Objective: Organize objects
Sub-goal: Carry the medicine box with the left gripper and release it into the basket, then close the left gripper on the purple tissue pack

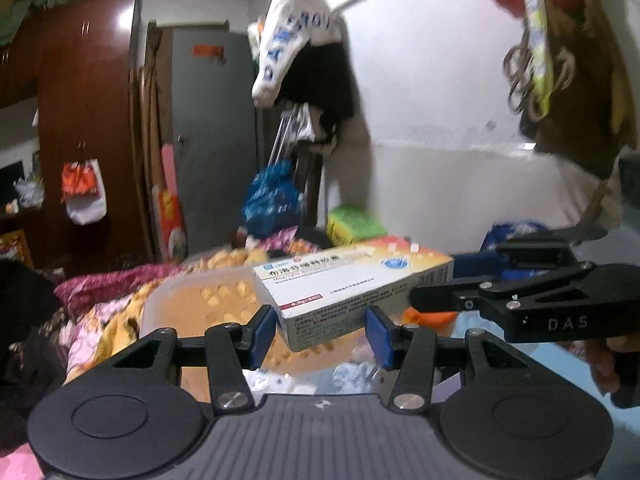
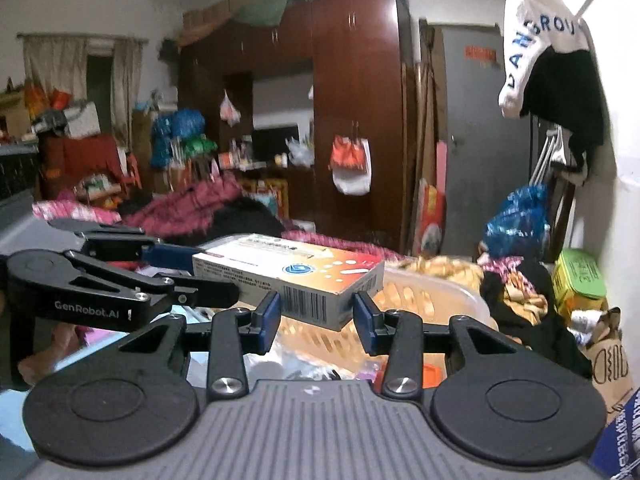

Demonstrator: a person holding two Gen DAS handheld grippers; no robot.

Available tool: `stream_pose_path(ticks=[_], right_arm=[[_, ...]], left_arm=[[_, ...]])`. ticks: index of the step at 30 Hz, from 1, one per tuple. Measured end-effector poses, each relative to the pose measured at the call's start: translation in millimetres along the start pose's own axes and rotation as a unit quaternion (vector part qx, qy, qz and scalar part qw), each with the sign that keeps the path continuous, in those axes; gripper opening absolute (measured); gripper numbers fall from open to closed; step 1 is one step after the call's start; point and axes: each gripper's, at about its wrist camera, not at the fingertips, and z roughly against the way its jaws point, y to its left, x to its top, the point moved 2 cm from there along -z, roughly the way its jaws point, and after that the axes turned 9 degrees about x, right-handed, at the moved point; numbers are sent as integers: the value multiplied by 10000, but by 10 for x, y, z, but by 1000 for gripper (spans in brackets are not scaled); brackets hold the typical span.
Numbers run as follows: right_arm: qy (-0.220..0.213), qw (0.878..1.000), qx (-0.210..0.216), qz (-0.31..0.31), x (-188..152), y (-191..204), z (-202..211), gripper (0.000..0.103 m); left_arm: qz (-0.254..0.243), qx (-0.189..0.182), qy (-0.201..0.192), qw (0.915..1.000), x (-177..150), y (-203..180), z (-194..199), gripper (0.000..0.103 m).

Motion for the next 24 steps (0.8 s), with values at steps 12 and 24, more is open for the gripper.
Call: stream_pose_path(ticks=[12,24], right_arm=[[22,9970,-722,294,7,-13,285,103],[-552,9976,-324,-263,-724,113,1409,103]], left_arm=[[97,193,-224,9995,-54,56,358,92],[303,-52,-359,9989,-865,-306,1060,97]])
